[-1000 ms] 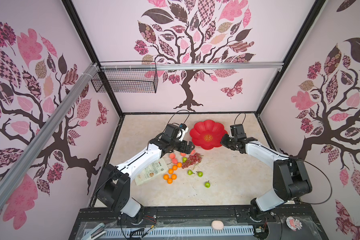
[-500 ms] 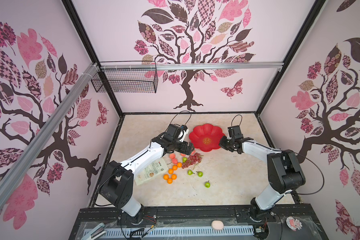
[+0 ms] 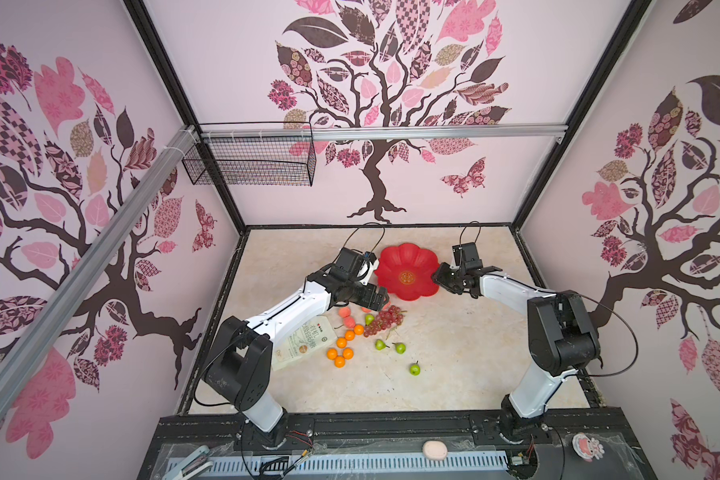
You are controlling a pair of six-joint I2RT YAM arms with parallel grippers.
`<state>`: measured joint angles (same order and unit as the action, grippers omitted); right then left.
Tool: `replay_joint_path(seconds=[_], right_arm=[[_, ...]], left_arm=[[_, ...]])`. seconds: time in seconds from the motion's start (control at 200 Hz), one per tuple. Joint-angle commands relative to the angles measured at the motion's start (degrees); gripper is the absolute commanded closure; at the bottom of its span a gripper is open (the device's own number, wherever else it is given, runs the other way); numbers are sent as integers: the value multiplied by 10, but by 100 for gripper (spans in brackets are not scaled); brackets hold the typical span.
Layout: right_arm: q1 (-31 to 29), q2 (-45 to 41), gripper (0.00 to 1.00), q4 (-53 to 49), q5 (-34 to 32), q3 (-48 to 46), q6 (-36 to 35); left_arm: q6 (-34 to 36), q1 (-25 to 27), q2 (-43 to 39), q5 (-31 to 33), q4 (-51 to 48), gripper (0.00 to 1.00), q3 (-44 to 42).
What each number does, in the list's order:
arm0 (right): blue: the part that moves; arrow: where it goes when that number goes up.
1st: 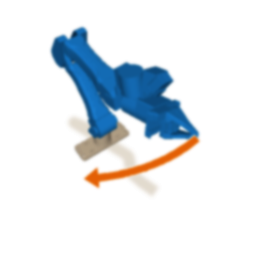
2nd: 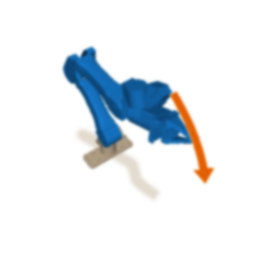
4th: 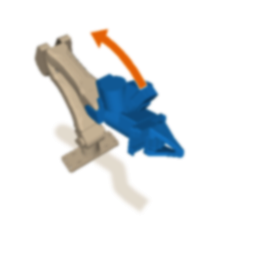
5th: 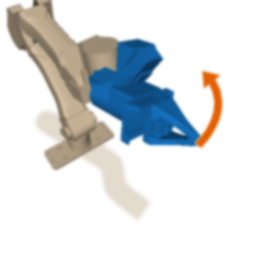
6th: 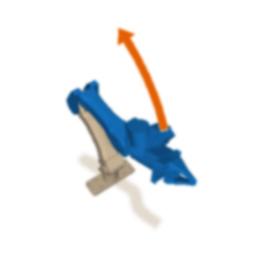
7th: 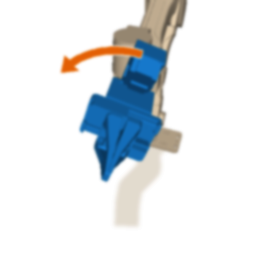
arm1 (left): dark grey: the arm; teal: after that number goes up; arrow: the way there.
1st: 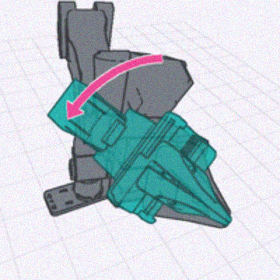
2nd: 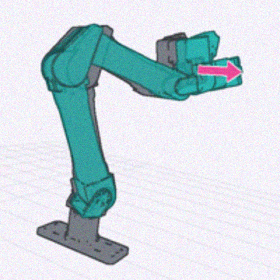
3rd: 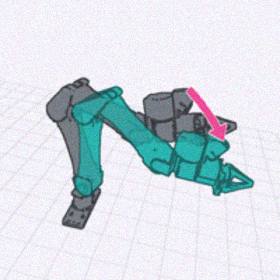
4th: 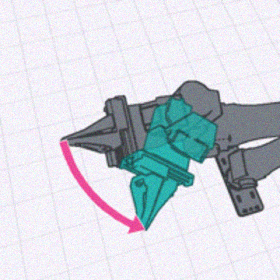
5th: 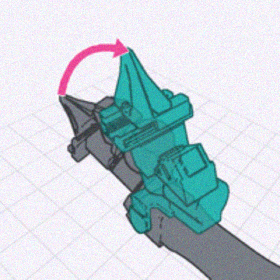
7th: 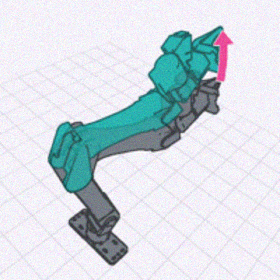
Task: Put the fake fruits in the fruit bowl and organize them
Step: 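Release the bowl rim and move the right gripper down to the pink grapes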
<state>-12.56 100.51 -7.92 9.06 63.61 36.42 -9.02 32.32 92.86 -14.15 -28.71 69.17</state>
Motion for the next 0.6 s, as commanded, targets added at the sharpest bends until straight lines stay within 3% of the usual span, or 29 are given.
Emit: replay_joint_path(seconds=[0.0,0.175,0.35,0.595], right_arm=[[3,-25,38,-34,-7,14,-17],[3,-110,33,-50,-27,-27,-26],[2,-226,32,-29,-22,-131,-6],[-15,-335,44,18,36,-256,84]], left_arm=[[7,3,-1,3,-5,2,22],[11,16,-5,12,-8,2,16],[35,78,-15,47,-27,2,12],[29,165,-28,64,-19,2,-14]])
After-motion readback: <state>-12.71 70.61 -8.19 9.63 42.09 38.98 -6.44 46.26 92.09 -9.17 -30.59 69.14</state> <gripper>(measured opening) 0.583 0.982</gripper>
